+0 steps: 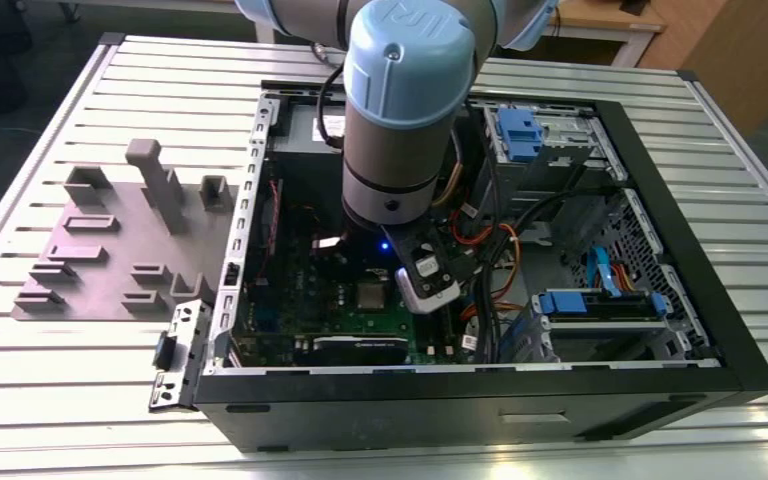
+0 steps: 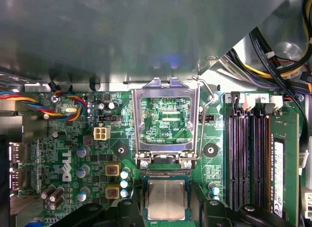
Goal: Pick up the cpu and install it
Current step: 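Place the cpu into insertion slot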
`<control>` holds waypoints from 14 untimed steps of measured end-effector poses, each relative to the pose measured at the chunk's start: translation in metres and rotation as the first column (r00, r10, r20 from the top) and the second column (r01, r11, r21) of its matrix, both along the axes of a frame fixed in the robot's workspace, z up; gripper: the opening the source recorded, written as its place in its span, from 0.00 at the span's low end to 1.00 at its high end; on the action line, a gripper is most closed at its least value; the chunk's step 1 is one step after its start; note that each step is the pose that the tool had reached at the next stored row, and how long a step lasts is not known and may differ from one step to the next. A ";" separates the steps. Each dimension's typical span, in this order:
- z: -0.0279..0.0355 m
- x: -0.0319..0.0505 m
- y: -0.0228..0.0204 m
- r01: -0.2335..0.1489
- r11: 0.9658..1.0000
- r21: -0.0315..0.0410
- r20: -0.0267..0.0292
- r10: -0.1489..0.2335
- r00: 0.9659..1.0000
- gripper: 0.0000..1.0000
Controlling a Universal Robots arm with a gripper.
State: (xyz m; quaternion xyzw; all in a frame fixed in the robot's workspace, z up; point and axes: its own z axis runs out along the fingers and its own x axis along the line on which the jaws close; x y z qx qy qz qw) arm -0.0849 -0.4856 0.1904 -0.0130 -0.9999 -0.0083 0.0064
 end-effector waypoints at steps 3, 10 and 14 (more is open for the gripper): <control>-0.0003 0.0000 0.0001 0.000 1.000 0.000 0.000 0.000 1.000 0.47; -0.0033 -0.0001 0.0000 0.000 1.000 0.000 0.000 0.000 1.000 0.47; -0.0033 0.0000 0.0001 0.000 1.000 0.000 0.000 0.000 1.000 0.47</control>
